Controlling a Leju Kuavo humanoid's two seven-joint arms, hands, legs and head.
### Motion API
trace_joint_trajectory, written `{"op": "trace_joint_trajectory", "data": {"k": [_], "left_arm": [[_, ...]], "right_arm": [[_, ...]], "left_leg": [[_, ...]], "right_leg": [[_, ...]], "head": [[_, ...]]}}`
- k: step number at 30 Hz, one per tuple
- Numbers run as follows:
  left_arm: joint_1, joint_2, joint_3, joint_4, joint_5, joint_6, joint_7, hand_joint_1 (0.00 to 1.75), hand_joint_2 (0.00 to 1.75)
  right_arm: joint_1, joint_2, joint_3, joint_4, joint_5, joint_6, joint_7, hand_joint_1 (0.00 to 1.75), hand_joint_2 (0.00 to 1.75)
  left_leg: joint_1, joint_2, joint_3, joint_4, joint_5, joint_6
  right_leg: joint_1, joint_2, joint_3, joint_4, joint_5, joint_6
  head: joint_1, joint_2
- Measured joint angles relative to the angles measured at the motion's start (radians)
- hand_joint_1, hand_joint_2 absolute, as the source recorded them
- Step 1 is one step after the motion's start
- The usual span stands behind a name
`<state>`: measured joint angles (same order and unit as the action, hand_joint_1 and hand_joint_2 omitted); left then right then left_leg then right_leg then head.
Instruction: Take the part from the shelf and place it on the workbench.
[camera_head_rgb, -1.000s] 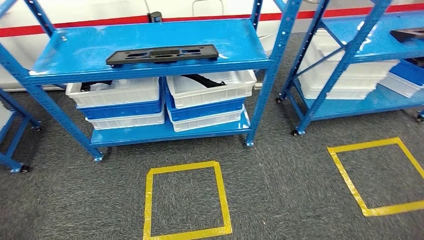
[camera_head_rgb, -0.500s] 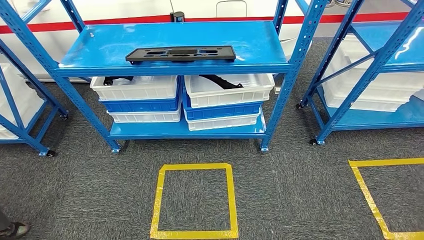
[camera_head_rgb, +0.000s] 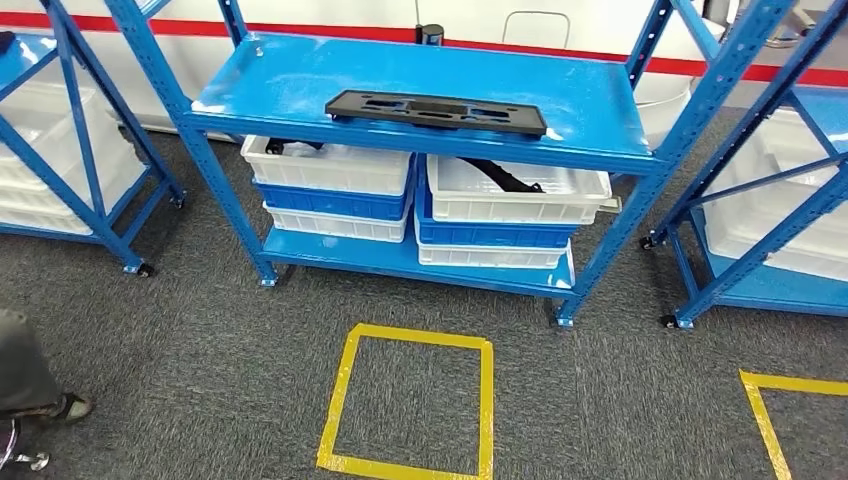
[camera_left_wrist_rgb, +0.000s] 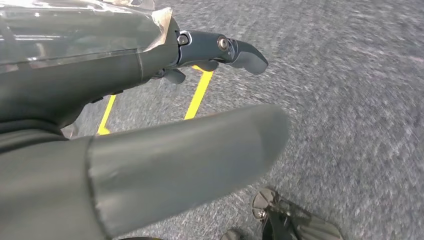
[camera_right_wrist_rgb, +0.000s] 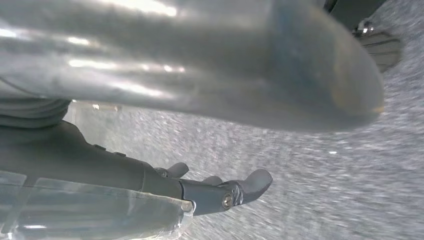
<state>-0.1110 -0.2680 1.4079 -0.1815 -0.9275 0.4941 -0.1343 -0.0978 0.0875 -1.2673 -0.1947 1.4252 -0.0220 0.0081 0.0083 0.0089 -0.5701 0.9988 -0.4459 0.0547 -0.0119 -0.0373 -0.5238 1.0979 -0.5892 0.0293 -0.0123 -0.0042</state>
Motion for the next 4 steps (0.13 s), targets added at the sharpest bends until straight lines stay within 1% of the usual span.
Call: {"op": "trace_joint_trajectory", "data": {"k": [1,2,3,4], "left_arm": [[0.0,0.0,0.0,0.0,0.0,0.0,0.0,0.0,0.0],[0.0,0.0,0.0,0.0,0.0,0.0,0.0,0.0,0.0],[0.001,-0.001,0.0,0.0,0.0,0.0,0.0,0.0,0.0],[0.001,-0.001,0.0,0.0,0.0,0.0,0.0,0.0,0.0]], "right_arm": [[0.002,0.0,0.0,0.0,0.001,-0.001,0.0,0.0,0.0],[0.004,0.0,0.0,0.0,0.002,-0.004,-0.001,0.0,0.0],[0.005,0.0,0.001,0.0,0.004,-0.008,-0.002,0.0,0.0],[0.006,0.0,0.001,0.0,0.004,-0.01,-0.002,0.0,0.0]], "left_leg": [[0.0,-0.01,-0.001,-0.001,0.001,0.003],[0.0,-0.02,-0.002,-0.001,0.001,0.004],[0.0,-0.029,-0.001,0.0,0.001,0.004],[0.0,-0.034,-0.001,0.0,0.001,0.004]], "right_leg": [[-0.002,0.018,-0.037,0.071,-0.03,-0.004],[-0.003,0.027,-0.074,0.136,-0.052,-0.004],[-0.004,0.031,-0.098,0.171,-0.057,0.002],[-0.004,0.032,-0.111,0.189,-0.058,0.005]], "head": [[0.004,0.0],[0.008,0.0],[0.011,0.0],[0.012,0.0]]}}
